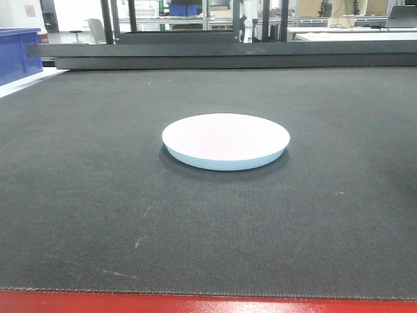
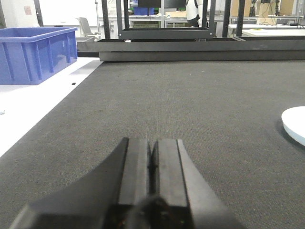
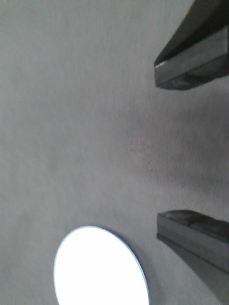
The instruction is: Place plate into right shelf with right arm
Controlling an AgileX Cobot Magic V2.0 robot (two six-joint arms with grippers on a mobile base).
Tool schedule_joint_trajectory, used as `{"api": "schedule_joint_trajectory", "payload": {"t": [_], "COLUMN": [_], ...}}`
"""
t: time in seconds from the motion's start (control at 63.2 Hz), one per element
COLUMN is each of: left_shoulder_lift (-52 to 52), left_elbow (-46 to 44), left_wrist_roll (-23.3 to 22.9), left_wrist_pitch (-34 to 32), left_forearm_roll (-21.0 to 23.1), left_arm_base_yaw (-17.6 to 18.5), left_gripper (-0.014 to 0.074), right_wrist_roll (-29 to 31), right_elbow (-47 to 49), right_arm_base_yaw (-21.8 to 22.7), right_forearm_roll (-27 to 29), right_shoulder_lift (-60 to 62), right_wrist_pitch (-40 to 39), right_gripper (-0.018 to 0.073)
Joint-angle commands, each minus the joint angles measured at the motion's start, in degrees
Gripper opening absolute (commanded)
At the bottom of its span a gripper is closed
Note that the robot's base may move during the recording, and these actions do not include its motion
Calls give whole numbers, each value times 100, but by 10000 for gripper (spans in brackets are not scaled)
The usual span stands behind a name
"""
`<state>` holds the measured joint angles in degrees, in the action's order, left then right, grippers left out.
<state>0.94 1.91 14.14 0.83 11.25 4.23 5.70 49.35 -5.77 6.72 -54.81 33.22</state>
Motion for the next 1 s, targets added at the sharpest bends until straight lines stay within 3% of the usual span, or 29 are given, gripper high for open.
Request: {"api": "schedule_joint_trajectory", "payload": {"t": [0.0, 0.301, 0.554, 0.823, 0.981], "left_shoulder_lift": [68, 68, 68, 68, 68], "left_elbow": [48, 48, 48, 48, 48], "left_wrist_roll": [-14, -14, -14, -14, -14], "left_wrist_pitch": [-479, -479, -479, -479, -479], "left_forearm_roll": [12, 12, 12, 12, 12], "left_arm_base_yaw": [31, 31, 31, 31, 31], "left_gripper": [-47, -47, -47, -47, -47], "right_wrist_roll": [-241, -1491, -2259, -2282, -2282], "right_elbow": [834, 2458, 3432, 3709, 3709], "right_arm_base_yaw": [-370, -1404, -1653, -1719, -1719], "right_forearm_roll": [12, -85, -817, -1288, -1288], "right_shoulder_lift": [-604, -2904, -4463, -5225, -5446], "right_wrist_pitch": [-32, 0, -10, -94, -220], "right_gripper": [621, 621, 615, 377, 337]}}
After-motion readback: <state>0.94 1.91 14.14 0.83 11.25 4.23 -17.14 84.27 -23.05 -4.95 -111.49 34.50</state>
